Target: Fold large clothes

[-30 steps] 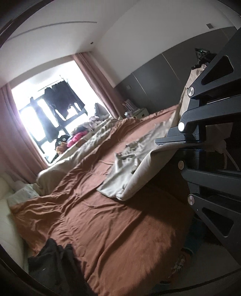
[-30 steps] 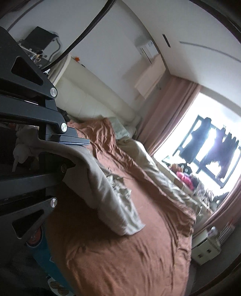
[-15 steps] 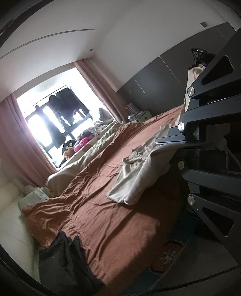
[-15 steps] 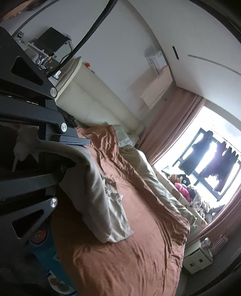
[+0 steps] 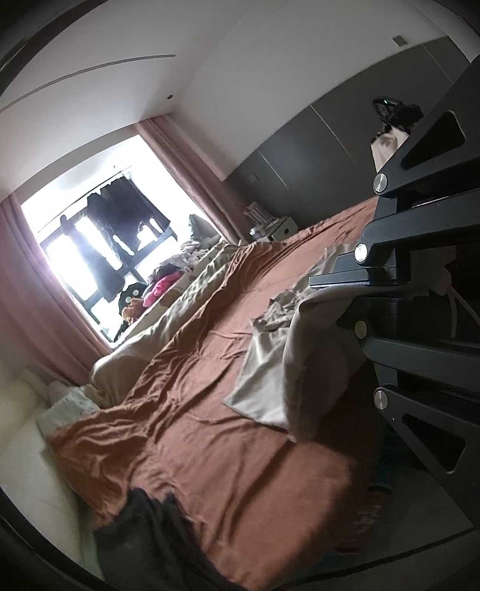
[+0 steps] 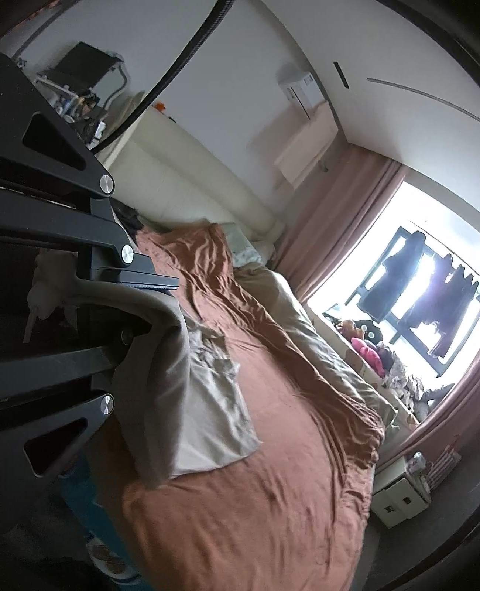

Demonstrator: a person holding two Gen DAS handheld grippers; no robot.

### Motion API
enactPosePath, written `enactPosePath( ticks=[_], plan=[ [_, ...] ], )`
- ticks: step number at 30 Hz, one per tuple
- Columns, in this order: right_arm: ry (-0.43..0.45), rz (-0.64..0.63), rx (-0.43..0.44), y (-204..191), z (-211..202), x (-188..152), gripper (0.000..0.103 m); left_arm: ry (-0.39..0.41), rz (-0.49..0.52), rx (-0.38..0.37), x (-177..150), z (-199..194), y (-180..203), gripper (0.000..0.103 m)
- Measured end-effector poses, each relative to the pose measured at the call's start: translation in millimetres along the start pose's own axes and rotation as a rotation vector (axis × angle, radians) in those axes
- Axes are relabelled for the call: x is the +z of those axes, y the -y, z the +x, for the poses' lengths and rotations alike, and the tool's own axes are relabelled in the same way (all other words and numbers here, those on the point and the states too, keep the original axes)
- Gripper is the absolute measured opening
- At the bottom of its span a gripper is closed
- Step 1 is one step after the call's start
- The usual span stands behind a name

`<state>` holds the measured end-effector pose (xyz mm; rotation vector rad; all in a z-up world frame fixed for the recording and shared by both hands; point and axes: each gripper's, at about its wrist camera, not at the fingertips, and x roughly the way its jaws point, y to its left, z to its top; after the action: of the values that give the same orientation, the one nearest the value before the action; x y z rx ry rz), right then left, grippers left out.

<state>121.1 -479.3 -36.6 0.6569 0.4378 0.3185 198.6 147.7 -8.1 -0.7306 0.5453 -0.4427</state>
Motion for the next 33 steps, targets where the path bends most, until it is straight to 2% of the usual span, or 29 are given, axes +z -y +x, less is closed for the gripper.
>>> enactPosePath(
  ticks=[5,9,16,25,33],
  plan=[
    [0.032,-0.017,-0.022,-2,26,22,0.002,0.003,0.032,0.018,45,39,13,0.003],
    [0.054,-0.019,-0.065,1,63,45,0.002,0.007,0.052,0.056,76,78,18,0.003],
    [0.061,-0.003,-0.119,16,113,63,0.002,0.004,0.081,0.099,121,150,11,0.003],
    [0.006,0.055,-0.214,36,183,69,0.002,-0.074,0.037,0.173,137,243,-38,0.003],
    [-0.062,0.13,-0.287,64,235,66,0.002,-0.163,0.01,0.243,135,315,-89,0.003]
  ],
)
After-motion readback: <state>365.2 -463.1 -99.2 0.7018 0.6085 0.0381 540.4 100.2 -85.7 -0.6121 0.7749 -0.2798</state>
